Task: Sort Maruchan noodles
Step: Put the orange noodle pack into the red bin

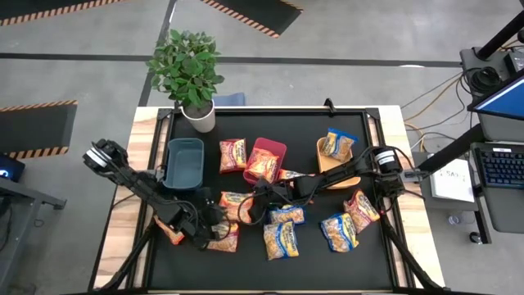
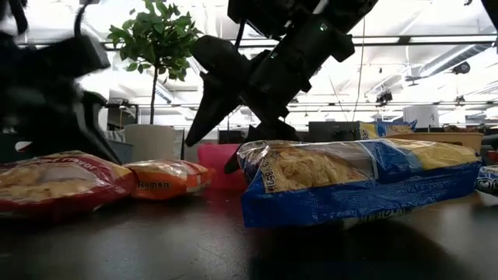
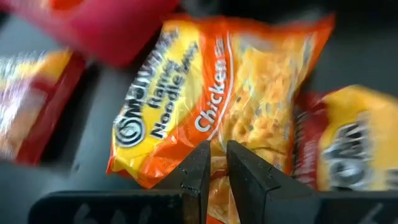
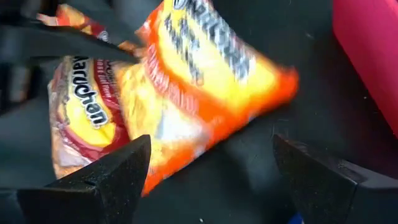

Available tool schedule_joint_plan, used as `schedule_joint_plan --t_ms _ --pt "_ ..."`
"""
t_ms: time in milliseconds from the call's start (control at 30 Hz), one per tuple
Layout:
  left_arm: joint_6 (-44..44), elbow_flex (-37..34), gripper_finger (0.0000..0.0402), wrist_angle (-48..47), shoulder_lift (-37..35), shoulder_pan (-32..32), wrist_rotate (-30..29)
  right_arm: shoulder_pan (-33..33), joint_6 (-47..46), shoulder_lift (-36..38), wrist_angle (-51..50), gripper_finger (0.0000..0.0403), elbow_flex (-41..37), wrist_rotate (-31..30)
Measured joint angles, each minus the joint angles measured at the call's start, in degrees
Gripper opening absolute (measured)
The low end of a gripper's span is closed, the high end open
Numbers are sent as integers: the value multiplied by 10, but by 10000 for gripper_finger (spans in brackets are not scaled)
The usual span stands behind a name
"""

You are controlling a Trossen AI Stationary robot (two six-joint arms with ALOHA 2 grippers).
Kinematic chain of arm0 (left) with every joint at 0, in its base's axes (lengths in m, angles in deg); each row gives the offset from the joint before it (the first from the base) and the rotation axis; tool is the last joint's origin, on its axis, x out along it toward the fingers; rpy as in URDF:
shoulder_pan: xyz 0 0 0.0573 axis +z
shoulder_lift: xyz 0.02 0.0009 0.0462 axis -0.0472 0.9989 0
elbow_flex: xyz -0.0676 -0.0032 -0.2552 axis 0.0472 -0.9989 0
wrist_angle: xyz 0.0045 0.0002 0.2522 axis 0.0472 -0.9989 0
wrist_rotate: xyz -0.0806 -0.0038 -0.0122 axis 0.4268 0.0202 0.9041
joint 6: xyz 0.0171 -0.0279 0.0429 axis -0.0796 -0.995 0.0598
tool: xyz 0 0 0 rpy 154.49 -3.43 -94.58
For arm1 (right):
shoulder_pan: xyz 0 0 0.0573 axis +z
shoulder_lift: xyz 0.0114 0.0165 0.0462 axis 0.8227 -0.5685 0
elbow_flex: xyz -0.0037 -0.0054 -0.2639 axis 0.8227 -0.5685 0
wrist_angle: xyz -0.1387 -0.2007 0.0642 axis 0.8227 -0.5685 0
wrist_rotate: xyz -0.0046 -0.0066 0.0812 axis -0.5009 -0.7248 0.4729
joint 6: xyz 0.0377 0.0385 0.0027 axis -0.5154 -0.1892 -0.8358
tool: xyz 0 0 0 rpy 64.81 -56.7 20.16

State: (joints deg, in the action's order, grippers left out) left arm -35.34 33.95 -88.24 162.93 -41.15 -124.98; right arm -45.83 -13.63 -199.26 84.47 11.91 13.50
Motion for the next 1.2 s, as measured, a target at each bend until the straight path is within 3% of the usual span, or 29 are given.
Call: schedule_joint_plan --t_ms 200,433,933,1200 --pt "32 37 40 -60 -9 -4 -30 1 19 9 -5 325 0 18" --pt "-68 43 40 -155 -9 -4 -54 11 28 17 -11 325 0 23" --pt "-108 26 40 -43 43 -6 -24 17 25 17 -20 325 -2 5" --pt "-113 26 40 -48 40 -10 -19 17 0 0 -17 325 -2 3"
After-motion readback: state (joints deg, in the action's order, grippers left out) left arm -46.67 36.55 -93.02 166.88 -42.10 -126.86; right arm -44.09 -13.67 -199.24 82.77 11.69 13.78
